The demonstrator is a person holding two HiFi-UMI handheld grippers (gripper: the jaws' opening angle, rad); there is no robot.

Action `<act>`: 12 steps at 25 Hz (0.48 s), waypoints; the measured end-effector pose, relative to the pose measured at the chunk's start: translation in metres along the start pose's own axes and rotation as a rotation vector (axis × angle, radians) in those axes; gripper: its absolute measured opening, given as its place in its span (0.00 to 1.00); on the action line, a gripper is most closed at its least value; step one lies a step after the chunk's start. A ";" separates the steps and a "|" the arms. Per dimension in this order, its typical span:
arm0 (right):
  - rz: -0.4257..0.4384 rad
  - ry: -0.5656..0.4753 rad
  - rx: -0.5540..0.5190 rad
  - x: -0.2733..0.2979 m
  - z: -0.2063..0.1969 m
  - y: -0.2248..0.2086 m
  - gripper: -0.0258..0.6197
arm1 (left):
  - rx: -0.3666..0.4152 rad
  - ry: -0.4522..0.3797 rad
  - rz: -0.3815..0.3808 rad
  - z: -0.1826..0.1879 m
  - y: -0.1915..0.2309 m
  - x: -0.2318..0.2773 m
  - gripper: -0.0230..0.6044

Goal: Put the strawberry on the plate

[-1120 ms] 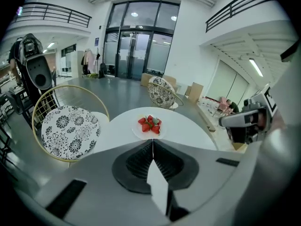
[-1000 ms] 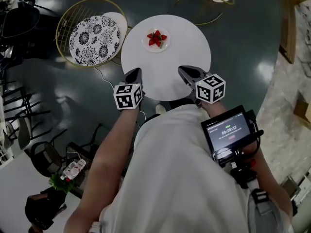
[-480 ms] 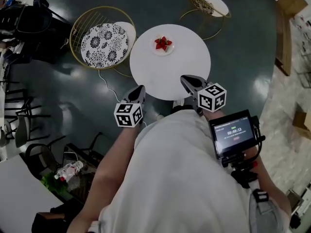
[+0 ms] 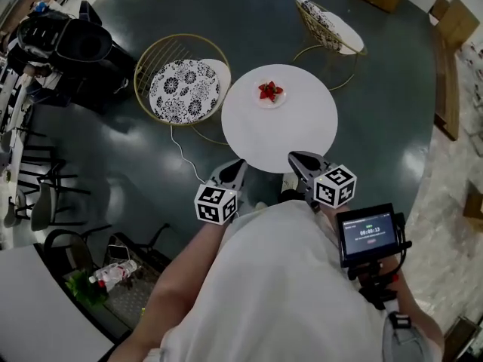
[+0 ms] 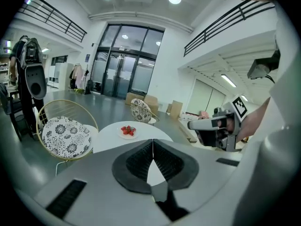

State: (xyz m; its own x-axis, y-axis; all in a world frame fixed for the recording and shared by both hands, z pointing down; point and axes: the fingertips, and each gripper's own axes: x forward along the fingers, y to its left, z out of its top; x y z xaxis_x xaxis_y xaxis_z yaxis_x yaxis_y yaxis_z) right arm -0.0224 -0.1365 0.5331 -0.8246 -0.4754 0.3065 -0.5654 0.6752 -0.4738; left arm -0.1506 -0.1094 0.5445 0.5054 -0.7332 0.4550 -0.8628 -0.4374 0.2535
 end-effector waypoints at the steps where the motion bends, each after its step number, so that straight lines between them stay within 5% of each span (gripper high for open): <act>1: 0.000 -0.003 -0.005 -0.002 -0.002 0.003 0.05 | 0.006 0.001 -0.008 -0.002 -0.002 -0.001 0.05; 12: -0.032 0.008 0.009 -0.017 -0.010 0.002 0.05 | 0.010 0.034 -0.057 -0.013 -0.015 0.010 0.05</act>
State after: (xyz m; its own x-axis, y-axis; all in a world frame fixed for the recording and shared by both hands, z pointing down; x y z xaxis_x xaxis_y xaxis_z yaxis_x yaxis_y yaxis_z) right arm -0.0097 -0.1213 0.5348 -0.8062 -0.4923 0.3281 -0.5914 0.6548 -0.4706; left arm -0.1328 -0.1029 0.5563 0.5526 -0.6893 0.4686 -0.8325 -0.4828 0.2716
